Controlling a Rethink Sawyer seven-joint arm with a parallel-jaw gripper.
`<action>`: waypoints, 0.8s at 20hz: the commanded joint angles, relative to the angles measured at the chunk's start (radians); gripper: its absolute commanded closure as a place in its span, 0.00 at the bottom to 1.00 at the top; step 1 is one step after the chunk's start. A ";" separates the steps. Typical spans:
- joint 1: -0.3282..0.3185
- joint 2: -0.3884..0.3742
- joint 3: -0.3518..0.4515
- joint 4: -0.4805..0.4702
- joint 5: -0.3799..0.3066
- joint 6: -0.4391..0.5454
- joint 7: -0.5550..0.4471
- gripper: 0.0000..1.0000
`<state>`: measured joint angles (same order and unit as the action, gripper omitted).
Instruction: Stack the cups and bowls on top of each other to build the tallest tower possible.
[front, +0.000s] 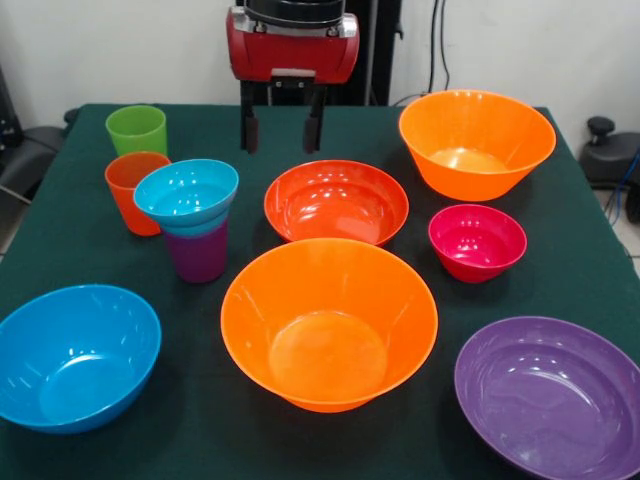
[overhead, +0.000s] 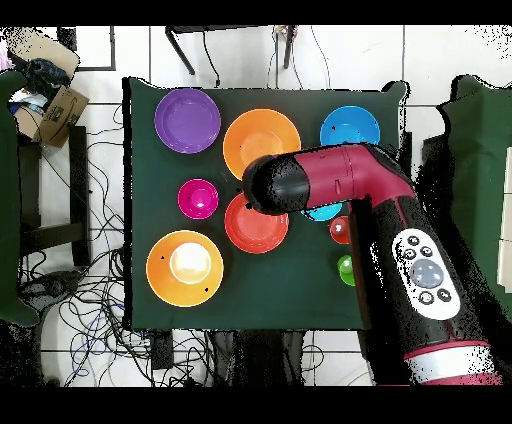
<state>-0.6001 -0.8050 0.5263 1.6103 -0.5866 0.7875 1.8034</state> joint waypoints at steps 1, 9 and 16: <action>-0.066 0.027 0.059 0.027 0.118 0.086 -0.103 0.00; -0.029 0.110 0.036 -0.036 0.117 0.087 -0.089 0.00; -0.014 0.137 0.028 -0.071 0.121 0.080 -0.081 0.00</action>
<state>-0.6431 -0.7480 0.5418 1.5746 -0.4624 0.7880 1.8034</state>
